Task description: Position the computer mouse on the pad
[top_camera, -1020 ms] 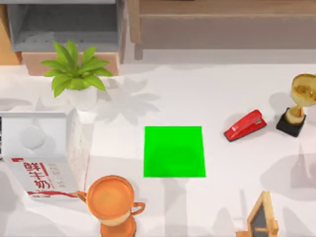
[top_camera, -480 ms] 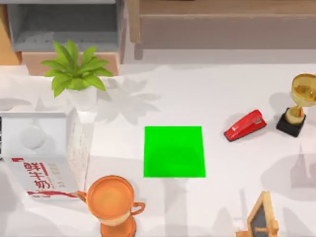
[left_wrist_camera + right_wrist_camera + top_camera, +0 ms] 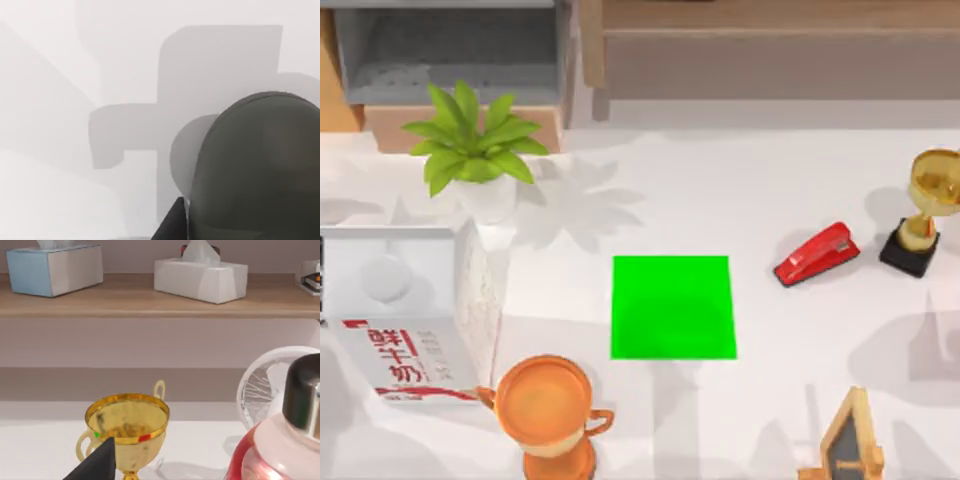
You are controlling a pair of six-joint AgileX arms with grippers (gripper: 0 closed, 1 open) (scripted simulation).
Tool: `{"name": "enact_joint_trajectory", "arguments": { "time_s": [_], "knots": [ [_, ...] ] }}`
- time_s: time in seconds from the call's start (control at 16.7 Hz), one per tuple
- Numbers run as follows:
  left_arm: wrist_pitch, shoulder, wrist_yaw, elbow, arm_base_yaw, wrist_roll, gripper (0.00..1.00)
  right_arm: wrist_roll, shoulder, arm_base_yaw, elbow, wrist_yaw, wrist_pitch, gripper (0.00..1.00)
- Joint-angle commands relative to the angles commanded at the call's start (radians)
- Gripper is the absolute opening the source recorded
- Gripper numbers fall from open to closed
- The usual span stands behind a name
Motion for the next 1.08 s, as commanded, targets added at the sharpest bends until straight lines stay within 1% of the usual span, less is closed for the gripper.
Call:
{"name": "enact_joint_trajectory", "arguments": {
  "time_s": [0.12, 0.42, 0.54, 0.9, 1.08],
  "knots": [
    [-0.058, -0.021, 0.001, 0.043, -0.001, -0.001, 0.00, 0.000, 0.000, 0.000, 0.000, 0.000, 0.000, 1.00],
    [-0.325, -0.109, 0.001, 0.185, -0.002, -0.004, 0.00, 0.000, 0.000, 0.000, 0.000, 0.000, 0.000, 1.00],
    [-0.389, -0.144, 0.000, 0.230, -0.004, -0.005, 0.00, 0.000, 0.000, 0.000, 0.000, 0.000, 0.000, 1.00],
    [-0.407, -0.156, -0.001, 0.243, -0.003, -0.003, 0.00, 0.000, 0.000, 0.000, 0.000, 0.000, 0.000, 1.00],
    [-0.413, -0.157, 0.004, 0.269, -0.021, 0.051, 0.00, 0.000, 0.000, 0.000, 0.000, 0.000, 0.000, 1.00]
  ]
}}
